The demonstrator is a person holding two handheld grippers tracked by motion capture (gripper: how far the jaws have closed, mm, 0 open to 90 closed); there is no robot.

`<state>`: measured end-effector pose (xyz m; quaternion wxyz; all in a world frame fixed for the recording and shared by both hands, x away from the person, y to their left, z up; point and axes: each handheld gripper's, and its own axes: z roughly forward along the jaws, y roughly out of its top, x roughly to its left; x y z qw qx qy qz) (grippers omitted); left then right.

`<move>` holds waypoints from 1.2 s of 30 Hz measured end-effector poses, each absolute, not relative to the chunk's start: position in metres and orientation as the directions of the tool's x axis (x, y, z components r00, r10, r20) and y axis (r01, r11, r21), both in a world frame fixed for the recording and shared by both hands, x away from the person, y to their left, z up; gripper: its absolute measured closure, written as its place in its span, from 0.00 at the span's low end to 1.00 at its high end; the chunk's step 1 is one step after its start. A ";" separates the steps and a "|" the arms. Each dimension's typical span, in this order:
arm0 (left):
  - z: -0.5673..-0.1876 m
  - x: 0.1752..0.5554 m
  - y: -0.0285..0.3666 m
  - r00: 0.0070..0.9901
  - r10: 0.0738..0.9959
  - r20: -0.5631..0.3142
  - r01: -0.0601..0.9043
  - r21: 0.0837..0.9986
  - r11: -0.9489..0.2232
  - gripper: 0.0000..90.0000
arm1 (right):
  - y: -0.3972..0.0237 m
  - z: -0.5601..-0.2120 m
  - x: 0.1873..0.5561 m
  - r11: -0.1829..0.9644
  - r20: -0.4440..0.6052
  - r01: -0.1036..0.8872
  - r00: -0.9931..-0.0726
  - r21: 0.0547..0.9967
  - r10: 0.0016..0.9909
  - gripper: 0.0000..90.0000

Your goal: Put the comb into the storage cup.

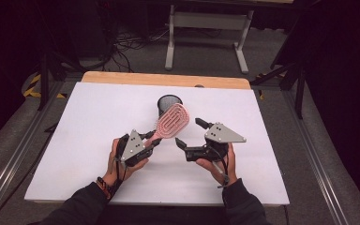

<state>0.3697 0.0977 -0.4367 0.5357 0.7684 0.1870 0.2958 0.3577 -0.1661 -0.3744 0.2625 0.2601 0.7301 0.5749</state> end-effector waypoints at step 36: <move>-0.445 0.373 0.077 0.748 0.623 0.230 -0.002 0.939 -0.344 0.77 | -0.150 -0.370 0.364 -0.018 0.116 0.144 -0.712 0.989 0.692 0.70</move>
